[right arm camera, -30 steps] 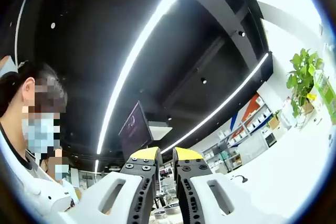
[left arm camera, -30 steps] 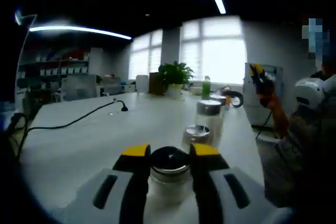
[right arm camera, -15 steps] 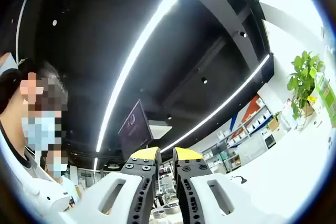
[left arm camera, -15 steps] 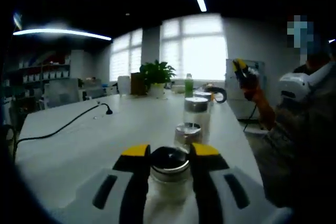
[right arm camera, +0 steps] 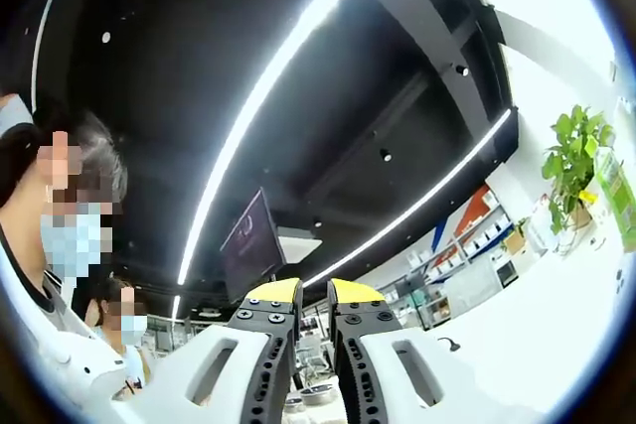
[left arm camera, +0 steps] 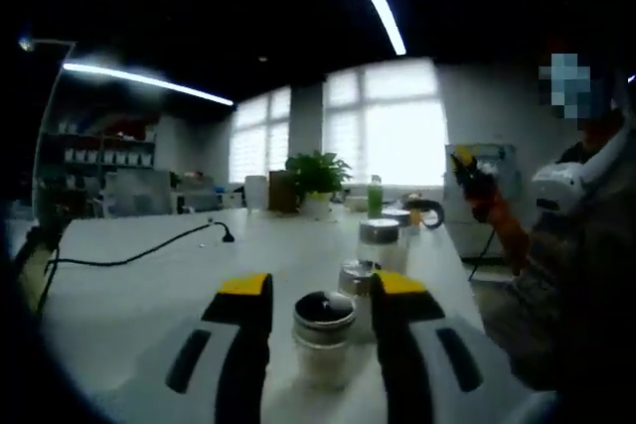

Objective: Rotate the seasoning bottle until the label or dispensing opening points toward the visible target arrow and the bottle remains upright within the marked orientation range

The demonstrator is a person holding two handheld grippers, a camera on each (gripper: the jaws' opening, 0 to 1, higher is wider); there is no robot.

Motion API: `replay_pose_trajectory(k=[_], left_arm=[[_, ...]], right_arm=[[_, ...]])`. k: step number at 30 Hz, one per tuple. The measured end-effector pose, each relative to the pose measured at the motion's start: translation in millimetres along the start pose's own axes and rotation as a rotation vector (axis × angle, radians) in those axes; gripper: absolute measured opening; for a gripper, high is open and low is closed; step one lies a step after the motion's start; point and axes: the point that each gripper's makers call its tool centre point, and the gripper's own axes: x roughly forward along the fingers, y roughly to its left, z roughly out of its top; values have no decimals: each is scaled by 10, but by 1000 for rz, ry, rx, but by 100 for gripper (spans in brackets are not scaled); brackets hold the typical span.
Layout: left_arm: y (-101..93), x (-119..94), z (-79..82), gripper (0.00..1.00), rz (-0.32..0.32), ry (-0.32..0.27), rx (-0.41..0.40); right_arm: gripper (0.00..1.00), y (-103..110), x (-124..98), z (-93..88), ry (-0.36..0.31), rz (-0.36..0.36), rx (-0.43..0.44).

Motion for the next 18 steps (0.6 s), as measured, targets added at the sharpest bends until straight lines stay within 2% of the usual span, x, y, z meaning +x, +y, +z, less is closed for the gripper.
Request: replay_pose_trajectory(k=[1, 6, 7, 11, 12, 16, 18], left_arm=[[31, -31, -13, 40, 42, 8, -34], [47, -112, 17, 35, 166, -13, -124], [79, -132, 23, 35, 206, -21, -149], [148, -198, 67, 34, 289, -82, -197], [195, -228, 62, 35, 329, -92, -220], [205, -225, -36, 35, 421, 15, -80], [171, -192, 17, 34, 444, -12, -59]], right_arm=[[9, -6, -5, -15, 4, 1, 4], [9, 40, -8, -13, 8, 9, 6], [9, 43, -8, -9, 10, 9, 0], [9, 19, -16, -14, 16, 10, -8], [9, 13, -18, -16, 16, 10, -8], [9, -7, -20, -21, 18, 4, -11], [9, -13, -17, -29, 19, 3, -10]])
